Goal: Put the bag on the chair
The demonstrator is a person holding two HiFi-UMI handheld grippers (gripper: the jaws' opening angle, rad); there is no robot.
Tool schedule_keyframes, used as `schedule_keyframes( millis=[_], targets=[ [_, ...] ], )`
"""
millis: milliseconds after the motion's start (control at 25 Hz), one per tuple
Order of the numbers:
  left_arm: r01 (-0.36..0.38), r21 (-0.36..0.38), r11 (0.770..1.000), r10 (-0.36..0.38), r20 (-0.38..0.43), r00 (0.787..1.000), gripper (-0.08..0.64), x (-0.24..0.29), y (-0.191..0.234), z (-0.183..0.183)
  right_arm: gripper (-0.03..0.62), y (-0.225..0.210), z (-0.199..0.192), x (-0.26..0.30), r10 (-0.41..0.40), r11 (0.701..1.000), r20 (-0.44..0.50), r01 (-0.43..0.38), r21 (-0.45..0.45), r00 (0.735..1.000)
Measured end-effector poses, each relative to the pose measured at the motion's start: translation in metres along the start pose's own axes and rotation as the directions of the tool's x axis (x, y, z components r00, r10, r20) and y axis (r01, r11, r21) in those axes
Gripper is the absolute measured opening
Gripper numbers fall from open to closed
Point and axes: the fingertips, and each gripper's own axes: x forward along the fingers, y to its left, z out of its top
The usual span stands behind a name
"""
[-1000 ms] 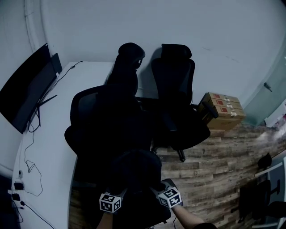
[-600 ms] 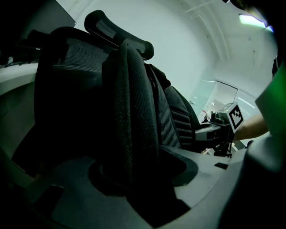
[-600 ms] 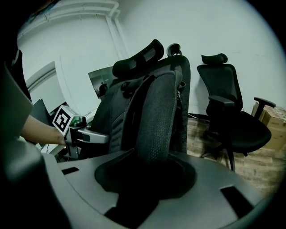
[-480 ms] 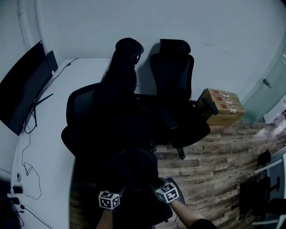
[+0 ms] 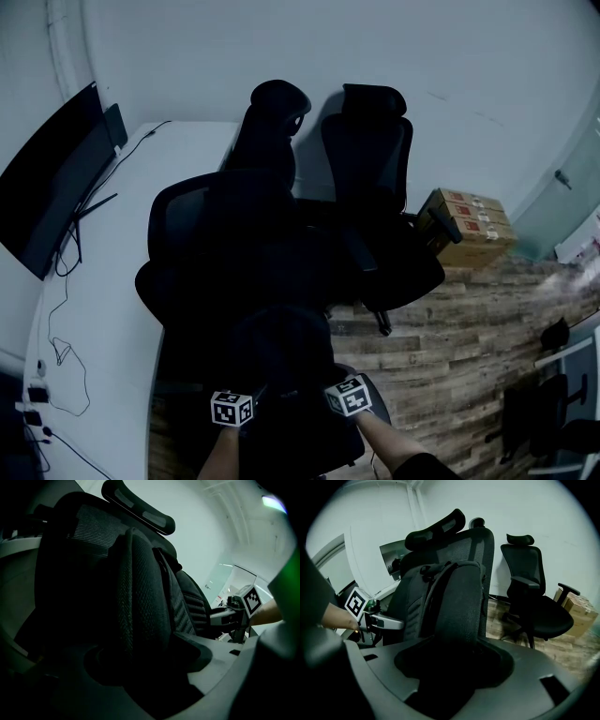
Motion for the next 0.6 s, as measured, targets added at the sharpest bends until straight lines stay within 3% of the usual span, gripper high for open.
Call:
schedule_keyframes(
  millis=[600],
  targets=[
    [-0.084, -0.015, 0.996, 0.084, 0.004, 0.996, 0.397, -0.014, 0.012, -0.005, 0.248, -0.016, -0.002, -0.015, -0.07, 0.997, -0.031, 0.071, 0.034, 0.997]
  ],
)
